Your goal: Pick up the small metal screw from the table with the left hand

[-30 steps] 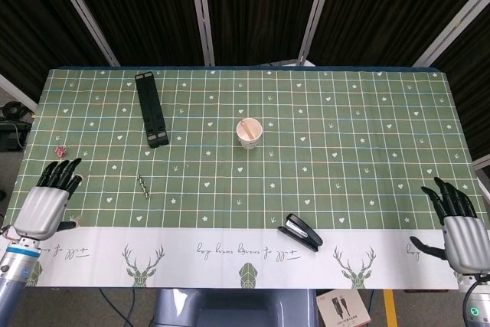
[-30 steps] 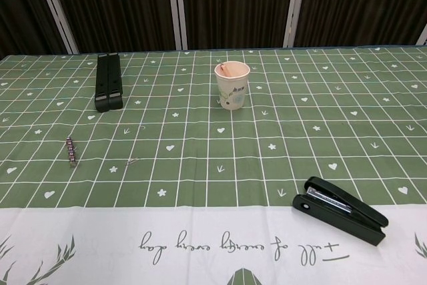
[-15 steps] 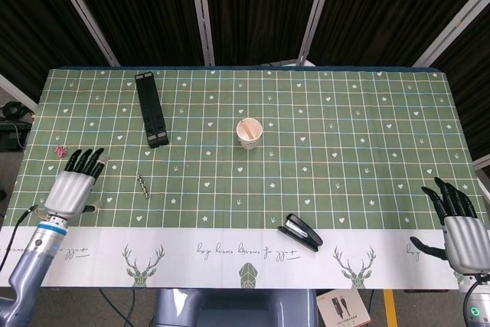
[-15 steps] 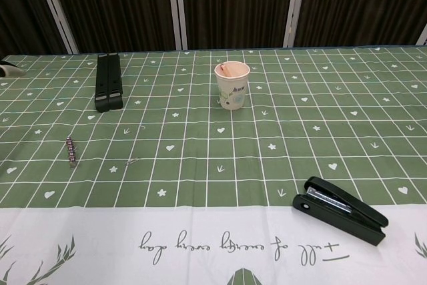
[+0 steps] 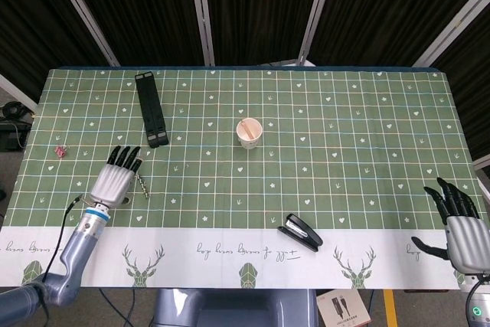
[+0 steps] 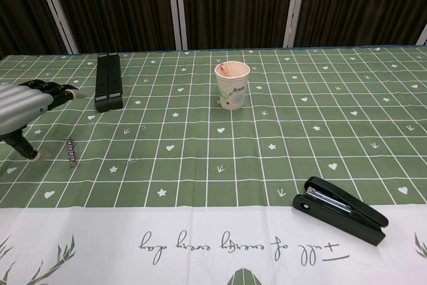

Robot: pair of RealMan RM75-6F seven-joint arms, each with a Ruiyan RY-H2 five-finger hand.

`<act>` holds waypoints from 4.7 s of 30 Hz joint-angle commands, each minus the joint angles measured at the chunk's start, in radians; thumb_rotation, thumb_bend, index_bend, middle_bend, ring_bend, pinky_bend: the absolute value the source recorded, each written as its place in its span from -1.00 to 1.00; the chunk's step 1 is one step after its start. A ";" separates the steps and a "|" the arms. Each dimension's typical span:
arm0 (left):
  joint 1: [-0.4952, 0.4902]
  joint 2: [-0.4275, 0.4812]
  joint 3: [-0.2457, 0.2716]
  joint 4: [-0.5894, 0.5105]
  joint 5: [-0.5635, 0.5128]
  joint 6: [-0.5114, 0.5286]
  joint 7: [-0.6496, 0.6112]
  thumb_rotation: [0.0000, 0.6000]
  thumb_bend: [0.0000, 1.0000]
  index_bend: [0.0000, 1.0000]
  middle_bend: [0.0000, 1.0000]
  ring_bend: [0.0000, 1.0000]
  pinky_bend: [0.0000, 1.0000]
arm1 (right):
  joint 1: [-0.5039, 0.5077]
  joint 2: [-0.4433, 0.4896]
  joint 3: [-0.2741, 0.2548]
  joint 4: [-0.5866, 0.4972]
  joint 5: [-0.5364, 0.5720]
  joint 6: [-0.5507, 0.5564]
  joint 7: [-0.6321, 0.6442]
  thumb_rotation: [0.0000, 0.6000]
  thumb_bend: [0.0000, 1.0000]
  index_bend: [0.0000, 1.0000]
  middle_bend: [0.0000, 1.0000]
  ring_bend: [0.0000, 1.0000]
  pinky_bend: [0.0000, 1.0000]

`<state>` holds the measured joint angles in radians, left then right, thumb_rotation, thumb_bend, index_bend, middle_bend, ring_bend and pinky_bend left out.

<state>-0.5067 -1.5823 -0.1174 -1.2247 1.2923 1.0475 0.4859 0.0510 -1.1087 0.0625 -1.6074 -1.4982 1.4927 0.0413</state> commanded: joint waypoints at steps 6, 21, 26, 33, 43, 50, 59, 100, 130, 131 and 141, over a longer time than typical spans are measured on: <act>-0.019 -0.018 -0.003 0.017 -0.024 -0.019 0.002 1.00 -0.62 -1.00 -1.00 -1.00 -1.00 | -0.001 -0.002 0.001 0.003 -0.004 0.007 0.003 1.00 -0.91 -0.71 -1.00 -1.00 -0.80; -0.025 -0.059 0.019 0.042 -0.029 -0.013 0.015 1.00 -0.61 -1.00 -1.00 -1.00 -1.00 | -0.003 -0.001 0.004 -0.005 0.000 0.010 0.004 1.00 -0.91 -0.71 -1.00 -1.00 -0.80; -0.033 -0.085 0.019 0.059 -0.040 -0.020 0.032 1.00 -0.60 -1.00 -1.00 -1.00 -1.00 | -0.004 -0.001 0.005 -0.005 -0.001 0.014 0.007 1.00 -0.91 -0.71 -1.00 -1.00 -0.80; -0.048 -0.126 -0.003 0.081 -0.061 -0.016 0.037 1.00 -0.21 -0.99 -1.00 -1.00 -1.00 | -0.004 0.000 0.008 -0.008 0.004 0.013 0.013 1.00 -0.91 -0.71 -1.00 -1.00 -0.80; -0.049 -0.132 -0.004 0.066 -0.059 0.000 0.020 1.00 -0.11 -0.96 -1.00 -1.00 -1.00 | -0.006 0.002 0.006 -0.009 0.001 0.015 0.014 1.00 -0.91 -0.71 -1.00 -1.00 -0.80; -0.054 -0.068 -0.011 0.023 -0.072 -0.027 -0.010 1.00 -0.22 -0.84 -1.00 -1.00 -1.00 | -0.007 0.003 0.005 -0.012 0.003 0.012 0.010 1.00 -0.91 -0.71 -1.00 -1.00 -0.80; -0.113 0.092 0.012 -0.026 -0.046 -0.172 -0.058 1.00 -0.55 -0.35 -1.00 -1.00 -1.00 | -0.006 0.001 0.008 -0.013 0.013 0.007 0.002 1.00 -0.91 -0.71 -1.00 -1.00 -0.80; -0.186 0.003 0.072 0.210 0.034 -0.239 -0.138 1.00 -0.47 0.07 -1.00 -1.00 -1.00 | -0.003 0.000 0.011 -0.020 0.030 -0.009 -0.007 1.00 -0.91 -0.70 -1.00 -1.00 -0.80; -0.185 0.023 0.075 0.169 0.028 -0.214 -0.117 1.00 -0.17 0.17 -1.00 -1.00 -1.00 | -0.004 0.004 0.011 -0.027 0.035 -0.012 -0.001 1.00 -0.91 -0.70 -1.00 -1.00 -0.80; -0.187 0.033 0.074 0.155 0.033 -0.206 -0.112 1.00 -0.17 0.18 -1.00 -1.00 -1.00 | -0.005 0.005 0.011 -0.029 0.036 -0.013 0.000 1.00 -0.91 -0.70 -1.00 -1.00 -0.80; -0.213 0.126 0.051 0.012 0.066 -0.141 -0.008 1.00 -0.17 0.21 -1.00 -1.00 -1.00 | -0.005 0.005 0.013 -0.027 0.037 -0.010 -0.003 1.00 -0.91 -0.70 -1.00 -1.00 -0.80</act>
<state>-0.7131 -1.4731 -0.0593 -1.1914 1.3519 0.8938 0.4601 0.0455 -1.1040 0.0752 -1.6347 -1.4611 1.4822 0.0383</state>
